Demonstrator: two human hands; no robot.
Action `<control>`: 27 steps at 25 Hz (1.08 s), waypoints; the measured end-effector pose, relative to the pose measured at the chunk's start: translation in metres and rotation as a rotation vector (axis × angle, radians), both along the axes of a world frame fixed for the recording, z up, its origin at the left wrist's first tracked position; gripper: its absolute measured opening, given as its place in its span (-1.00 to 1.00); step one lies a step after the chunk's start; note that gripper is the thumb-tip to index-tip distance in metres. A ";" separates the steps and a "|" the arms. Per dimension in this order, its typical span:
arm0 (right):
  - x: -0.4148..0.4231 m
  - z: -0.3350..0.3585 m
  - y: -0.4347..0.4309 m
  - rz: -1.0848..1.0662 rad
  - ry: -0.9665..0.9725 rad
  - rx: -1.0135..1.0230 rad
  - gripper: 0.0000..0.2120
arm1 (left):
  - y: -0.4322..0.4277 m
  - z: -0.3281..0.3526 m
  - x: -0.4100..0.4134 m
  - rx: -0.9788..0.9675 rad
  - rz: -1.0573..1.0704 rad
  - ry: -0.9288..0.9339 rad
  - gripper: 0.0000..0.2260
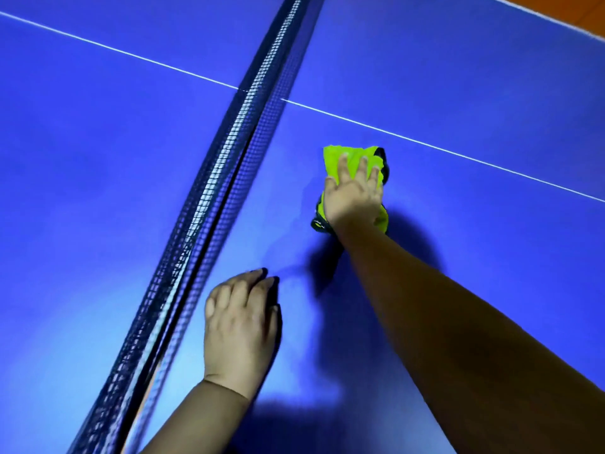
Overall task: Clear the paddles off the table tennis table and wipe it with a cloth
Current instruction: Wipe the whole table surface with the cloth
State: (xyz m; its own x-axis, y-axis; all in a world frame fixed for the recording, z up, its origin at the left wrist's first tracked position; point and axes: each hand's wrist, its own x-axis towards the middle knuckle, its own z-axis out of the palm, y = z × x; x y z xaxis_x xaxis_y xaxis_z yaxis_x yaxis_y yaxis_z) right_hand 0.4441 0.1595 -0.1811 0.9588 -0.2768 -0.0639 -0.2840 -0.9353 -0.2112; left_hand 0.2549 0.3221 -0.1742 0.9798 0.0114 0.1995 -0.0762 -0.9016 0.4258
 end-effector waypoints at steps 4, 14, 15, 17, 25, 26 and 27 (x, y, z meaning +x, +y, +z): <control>0.016 0.000 0.070 0.189 0.091 0.025 -0.47 | 0.024 -0.006 -0.012 -0.015 0.013 0.012 -0.67; -0.061 0.006 0.077 0.729 0.118 0.037 -0.45 | -0.004 -0.003 -0.035 -0.023 0.035 0.045 -0.68; -0.071 0.005 0.063 0.733 0.114 0.044 -0.44 | -0.015 -0.002 -0.038 -0.017 0.026 0.042 -0.68; -0.088 0.003 0.026 0.685 0.071 0.065 -0.43 | -0.040 0.000 -0.041 -0.003 0.002 0.031 -0.68; -0.130 -0.007 -0.185 0.331 -0.080 0.073 -0.45 | -0.187 -0.003 -0.064 -0.050 -0.203 0.027 -0.75; -0.134 -0.010 -0.218 0.300 -0.076 0.052 -0.43 | -0.207 -0.003 -0.067 -0.058 -0.228 0.026 -0.75; -0.139 -0.013 -0.252 0.267 -0.043 0.020 -0.40 | -0.227 -0.003 -0.070 -0.062 -0.251 0.028 -0.75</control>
